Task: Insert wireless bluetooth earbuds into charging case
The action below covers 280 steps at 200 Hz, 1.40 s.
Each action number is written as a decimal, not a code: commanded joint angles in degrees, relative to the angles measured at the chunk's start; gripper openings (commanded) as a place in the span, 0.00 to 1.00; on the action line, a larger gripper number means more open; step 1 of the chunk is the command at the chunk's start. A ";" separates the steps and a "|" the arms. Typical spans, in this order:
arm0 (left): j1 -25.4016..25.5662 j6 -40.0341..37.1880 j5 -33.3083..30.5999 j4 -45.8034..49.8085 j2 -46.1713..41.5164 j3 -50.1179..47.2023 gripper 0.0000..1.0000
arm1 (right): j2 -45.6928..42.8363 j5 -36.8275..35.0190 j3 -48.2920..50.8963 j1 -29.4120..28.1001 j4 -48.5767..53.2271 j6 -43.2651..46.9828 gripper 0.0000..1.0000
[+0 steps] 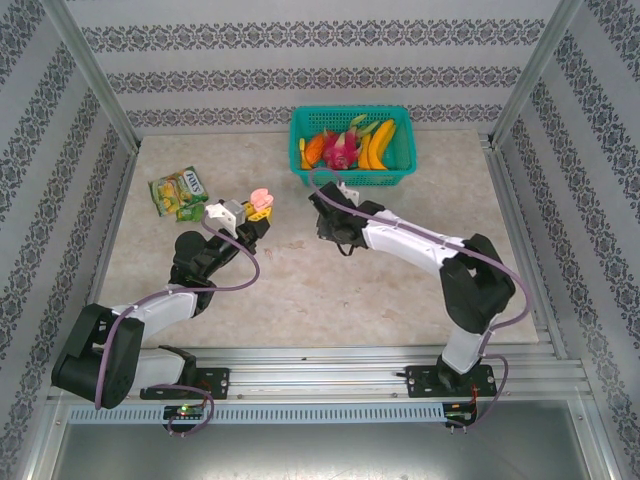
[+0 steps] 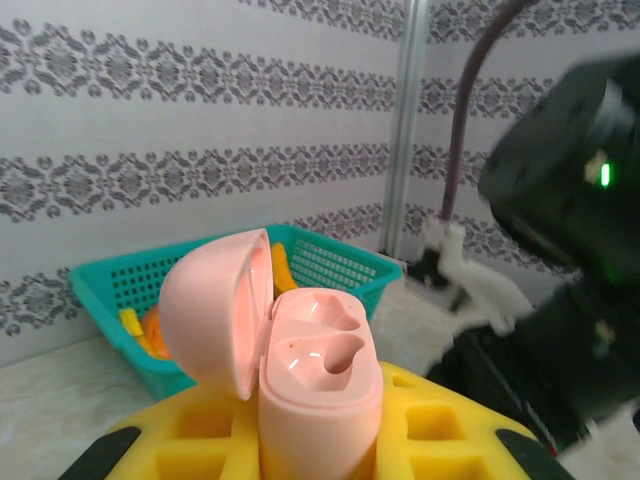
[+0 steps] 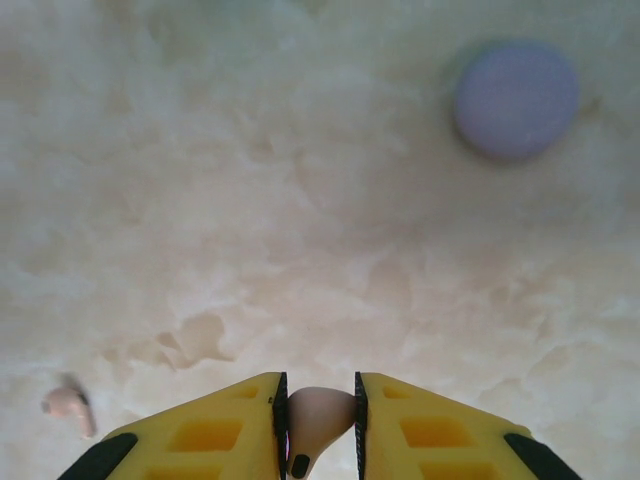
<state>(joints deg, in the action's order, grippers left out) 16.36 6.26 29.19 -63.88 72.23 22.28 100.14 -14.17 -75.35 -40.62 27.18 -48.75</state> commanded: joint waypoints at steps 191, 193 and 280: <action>3.24 -0.42 11.95 1.32 13.07 12.22 0.00 | -15.95 11.81 -6.59 -1.50 -13.02 23.62 0.28; 3.28 -0.45 11.95 1.37 13.06 12.31 0.00 | -15.90 11.80 -6.59 -1.59 -13.09 23.86 0.28; 3.35 0.15 12.58 2.30 13.21 14.24 0.00 | -15.65 6.62 -2.85 -6.14 -20.95 31.25 0.28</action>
<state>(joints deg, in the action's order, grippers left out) 18.83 6.31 40.32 -61.67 85.08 35.07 85.19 -4.97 -79.48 -46.57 10.24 -20.05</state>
